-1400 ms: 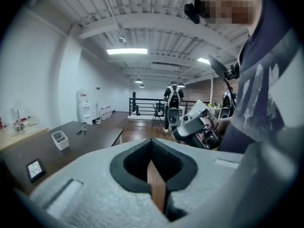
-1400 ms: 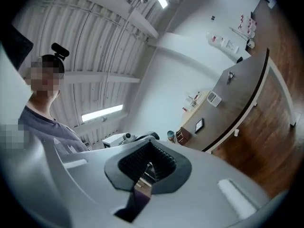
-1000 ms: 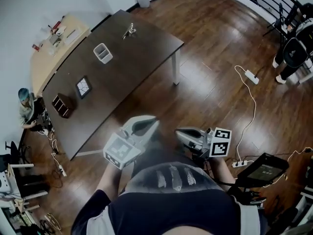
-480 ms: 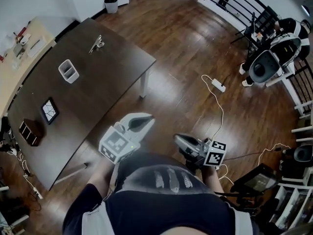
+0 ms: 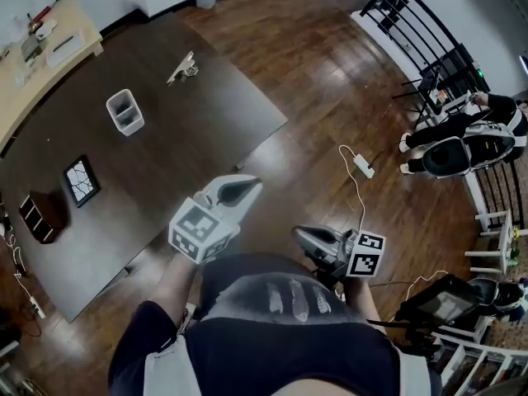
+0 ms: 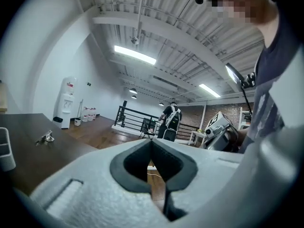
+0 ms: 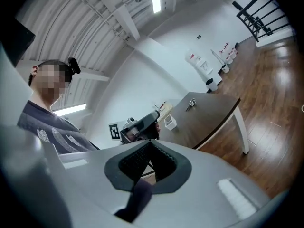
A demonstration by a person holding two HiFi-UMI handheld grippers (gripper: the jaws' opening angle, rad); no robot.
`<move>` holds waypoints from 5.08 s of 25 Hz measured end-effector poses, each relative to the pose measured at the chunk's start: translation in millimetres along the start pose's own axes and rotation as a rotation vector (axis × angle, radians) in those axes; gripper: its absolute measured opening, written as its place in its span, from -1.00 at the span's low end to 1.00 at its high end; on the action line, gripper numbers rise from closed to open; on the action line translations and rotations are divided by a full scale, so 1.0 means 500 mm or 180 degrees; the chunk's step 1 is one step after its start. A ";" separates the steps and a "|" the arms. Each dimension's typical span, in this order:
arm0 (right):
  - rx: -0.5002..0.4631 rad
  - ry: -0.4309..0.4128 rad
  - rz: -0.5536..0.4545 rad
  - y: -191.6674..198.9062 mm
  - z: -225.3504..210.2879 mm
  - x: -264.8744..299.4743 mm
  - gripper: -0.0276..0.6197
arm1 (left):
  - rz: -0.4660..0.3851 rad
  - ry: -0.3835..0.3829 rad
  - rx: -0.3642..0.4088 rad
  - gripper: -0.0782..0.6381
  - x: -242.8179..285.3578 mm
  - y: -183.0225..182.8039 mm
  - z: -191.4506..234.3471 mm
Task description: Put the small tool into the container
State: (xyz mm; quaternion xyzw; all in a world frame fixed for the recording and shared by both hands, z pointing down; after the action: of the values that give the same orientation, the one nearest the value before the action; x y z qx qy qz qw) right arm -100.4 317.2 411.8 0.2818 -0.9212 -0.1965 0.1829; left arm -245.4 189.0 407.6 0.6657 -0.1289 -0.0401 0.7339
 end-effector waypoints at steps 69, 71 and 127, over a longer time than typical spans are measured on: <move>-0.0893 -0.0478 0.1575 -0.728 -0.454 0.274 -0.91 | 0.4132 -0.2126 0.0877 -0.68 0.268 0.366 1.036; -0.0890 -0.0484 0.1606 -0.737 -0.466 0.267 -0.91 | 0.4057 -0.2224 0.0744 -0.74 0.265 0.354 1.043; -0.1322 -0.0873 0.2288 -0.399 -0.191 0.561 -0.91 | 0.0462 -0.3285 -0.0667 -0.75 -0.409 0.245 0.858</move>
State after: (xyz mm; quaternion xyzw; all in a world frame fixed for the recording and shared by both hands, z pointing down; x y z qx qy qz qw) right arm -185.7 -25.7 464.1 -0.1282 -0.9174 -0.3370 0.1685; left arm -560.5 -165.0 535.1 0.4718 -0.5143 -0.3242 0.6385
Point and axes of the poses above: the fingertips, and each gripper's own axes: x forward along the fingers, z to its left, y out of its underside, the point moved 6 cm from there along -x, backward along the fingers, and after that the axes turned 12 degrees about x, right-handed, at the moved point
